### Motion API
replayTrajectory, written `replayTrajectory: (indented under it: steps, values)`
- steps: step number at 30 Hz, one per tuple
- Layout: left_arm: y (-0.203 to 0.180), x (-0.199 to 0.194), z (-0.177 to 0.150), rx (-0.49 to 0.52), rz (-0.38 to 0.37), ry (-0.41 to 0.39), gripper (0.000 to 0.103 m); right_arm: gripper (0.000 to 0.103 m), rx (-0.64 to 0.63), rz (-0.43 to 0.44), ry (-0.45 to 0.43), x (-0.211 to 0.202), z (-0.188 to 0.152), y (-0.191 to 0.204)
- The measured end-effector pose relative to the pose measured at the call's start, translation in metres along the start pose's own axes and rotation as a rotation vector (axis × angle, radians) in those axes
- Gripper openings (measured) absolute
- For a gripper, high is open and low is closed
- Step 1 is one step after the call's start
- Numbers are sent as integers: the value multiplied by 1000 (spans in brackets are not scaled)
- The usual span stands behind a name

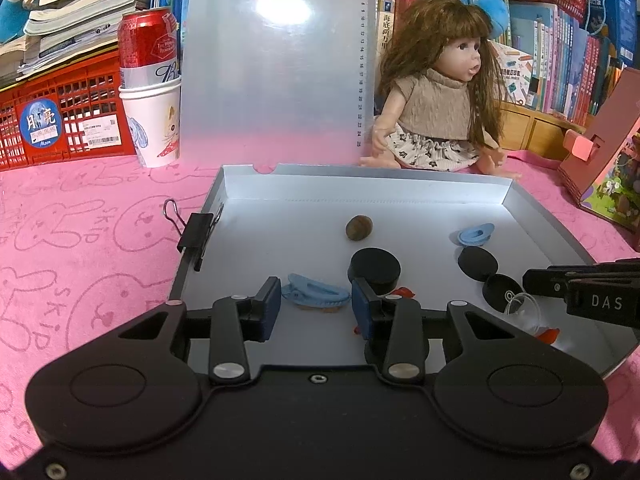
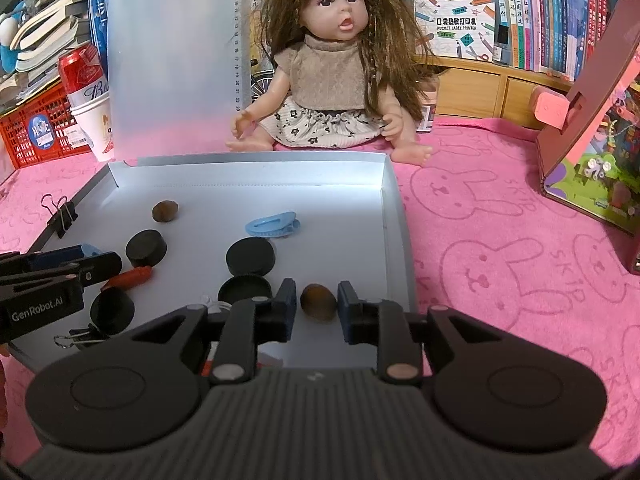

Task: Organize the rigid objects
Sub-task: 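Lower and open the left gripper to release the clip while the right gripper releases the nut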

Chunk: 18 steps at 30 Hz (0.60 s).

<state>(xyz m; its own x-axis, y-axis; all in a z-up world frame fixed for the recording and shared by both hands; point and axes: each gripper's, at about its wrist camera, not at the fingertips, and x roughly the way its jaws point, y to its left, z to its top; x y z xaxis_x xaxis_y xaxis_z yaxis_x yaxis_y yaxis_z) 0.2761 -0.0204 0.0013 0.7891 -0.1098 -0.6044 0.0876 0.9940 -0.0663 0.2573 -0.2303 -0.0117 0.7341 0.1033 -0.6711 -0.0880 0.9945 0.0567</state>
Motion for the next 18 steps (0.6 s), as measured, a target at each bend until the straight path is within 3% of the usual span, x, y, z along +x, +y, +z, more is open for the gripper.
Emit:
replayTrajectory:
  steps: [4,18]
  values:
    - [1,0,0,-6,3,1,42,46,4,-3,-3,-1,0,0]
    - [-1,-4,1,-3,10,-2,53,54,9,-14,-25,-8,2,0]
